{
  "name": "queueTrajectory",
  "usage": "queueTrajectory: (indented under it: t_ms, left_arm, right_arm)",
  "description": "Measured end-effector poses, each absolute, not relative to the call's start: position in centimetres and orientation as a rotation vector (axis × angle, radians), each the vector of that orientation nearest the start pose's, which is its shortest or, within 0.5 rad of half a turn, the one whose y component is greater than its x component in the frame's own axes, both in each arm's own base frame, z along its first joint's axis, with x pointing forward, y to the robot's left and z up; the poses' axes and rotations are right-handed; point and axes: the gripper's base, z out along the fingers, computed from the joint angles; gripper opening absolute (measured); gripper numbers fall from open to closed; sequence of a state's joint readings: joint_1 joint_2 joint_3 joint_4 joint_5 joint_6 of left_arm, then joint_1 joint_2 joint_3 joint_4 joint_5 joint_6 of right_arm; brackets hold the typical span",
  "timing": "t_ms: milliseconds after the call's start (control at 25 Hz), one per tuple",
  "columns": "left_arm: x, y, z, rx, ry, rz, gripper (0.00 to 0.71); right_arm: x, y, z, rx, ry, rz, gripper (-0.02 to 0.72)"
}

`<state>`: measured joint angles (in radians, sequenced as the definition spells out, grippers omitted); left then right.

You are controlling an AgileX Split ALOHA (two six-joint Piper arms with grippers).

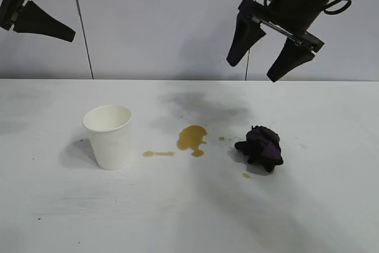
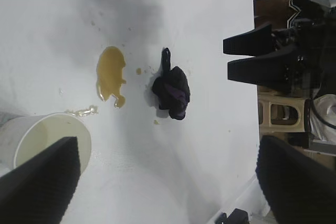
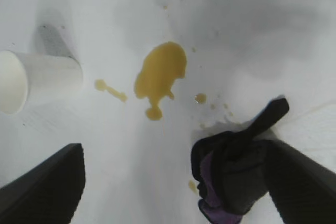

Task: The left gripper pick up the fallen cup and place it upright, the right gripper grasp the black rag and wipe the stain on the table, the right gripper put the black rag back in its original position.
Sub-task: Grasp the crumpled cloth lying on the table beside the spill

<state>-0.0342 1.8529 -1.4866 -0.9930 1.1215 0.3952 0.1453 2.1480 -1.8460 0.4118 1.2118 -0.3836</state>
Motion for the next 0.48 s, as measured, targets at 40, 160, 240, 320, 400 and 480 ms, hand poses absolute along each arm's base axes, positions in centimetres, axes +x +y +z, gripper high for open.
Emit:
queueTrajectory:
  t_ms: [40, 160, 240, 320, 400, 480]
  left_arm:
    - [38.6, -8.2, 28.2, 0.06, 2.558, -1.217, 0.657]
    - [38.6, -8.2, 28.2, 0.06, 2.558, -1.217, 0.657]
    - [38.6, -8.2, 28.2, 0.059, 2.558, -1.218, 0.657]
    - [38.6, -8.2, 28.2, 0.059, 2.558, -1.218, 0.657]
    - [38.6, -8.2, 28.2, 0.059, 2.558, -1.218, 0.657]
    - [38.6, -8.2, 28.2, 0.059, 2.558, -1.218, 0.657]
  right_arm:
    - [44.1, 10.2, 21.9, -0.612, 2.856, 0.524, 0.641]
    - [43.8, 11.6, 20.8, -0.677, 2.89, 0.458, 0.641]
    - [43.6, 12.4, 20.4, -0.733, 2.897, 0.408, 0.641]
    - [43.4, 13.0, 20.1, -0.782, 2.903, 0.34, 0.641]
    - [43.4, 13.1, 20.0, -0.801, 2.912, 0.267, 0.641]
    - [43.4, 12.8, 19.9, -0.796, 2.924, 0.195, 0.64]
